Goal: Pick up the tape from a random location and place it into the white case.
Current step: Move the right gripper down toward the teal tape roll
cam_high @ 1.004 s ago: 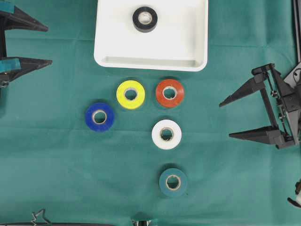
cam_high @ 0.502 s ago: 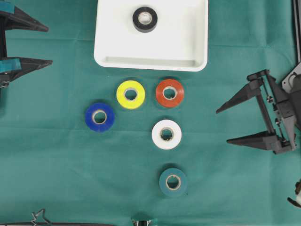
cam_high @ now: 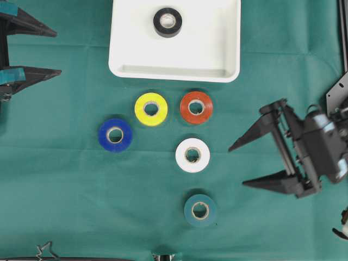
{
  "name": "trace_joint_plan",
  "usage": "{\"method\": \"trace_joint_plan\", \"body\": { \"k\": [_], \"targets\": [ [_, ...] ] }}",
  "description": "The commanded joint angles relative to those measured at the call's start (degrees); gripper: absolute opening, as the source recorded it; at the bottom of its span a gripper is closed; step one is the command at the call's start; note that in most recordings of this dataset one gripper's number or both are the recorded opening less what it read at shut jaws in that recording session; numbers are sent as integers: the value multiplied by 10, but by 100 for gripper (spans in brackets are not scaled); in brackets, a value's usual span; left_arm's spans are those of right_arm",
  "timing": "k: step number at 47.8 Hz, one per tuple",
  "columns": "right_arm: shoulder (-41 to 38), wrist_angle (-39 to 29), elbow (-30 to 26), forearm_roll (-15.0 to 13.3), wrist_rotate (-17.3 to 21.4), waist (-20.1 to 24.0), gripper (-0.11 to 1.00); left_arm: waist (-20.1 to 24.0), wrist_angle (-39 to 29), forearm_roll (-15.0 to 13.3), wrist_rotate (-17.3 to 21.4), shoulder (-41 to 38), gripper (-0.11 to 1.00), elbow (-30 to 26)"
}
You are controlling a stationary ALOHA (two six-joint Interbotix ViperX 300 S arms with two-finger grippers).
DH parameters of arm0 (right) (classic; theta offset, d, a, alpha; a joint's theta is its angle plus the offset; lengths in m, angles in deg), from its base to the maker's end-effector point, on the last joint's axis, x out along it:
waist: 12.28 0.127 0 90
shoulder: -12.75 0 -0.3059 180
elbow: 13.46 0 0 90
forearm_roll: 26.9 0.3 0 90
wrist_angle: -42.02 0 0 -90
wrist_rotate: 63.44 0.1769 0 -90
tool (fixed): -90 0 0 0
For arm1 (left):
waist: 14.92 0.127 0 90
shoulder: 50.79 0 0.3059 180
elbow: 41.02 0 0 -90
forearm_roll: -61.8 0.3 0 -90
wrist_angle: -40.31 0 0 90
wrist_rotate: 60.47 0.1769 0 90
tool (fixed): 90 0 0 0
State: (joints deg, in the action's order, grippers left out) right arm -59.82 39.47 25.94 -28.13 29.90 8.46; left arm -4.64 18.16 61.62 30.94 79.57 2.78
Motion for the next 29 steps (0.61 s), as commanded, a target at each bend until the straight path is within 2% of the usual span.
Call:
{"method": "trace_joint_plan", "body": {
  "k": [1,19,29],
  "targets": [
    [-23,11,-33,2,1,11,93,-2,3,-1,0,-3,98,-7],
    [-122,5,-114,1,0,38,93,-2,-2,-1,0,-2,98,-4],
    [-129,1,-120,1,0,40,93,-2,-2,0,-1,-2,98,-3]
  ]
}}
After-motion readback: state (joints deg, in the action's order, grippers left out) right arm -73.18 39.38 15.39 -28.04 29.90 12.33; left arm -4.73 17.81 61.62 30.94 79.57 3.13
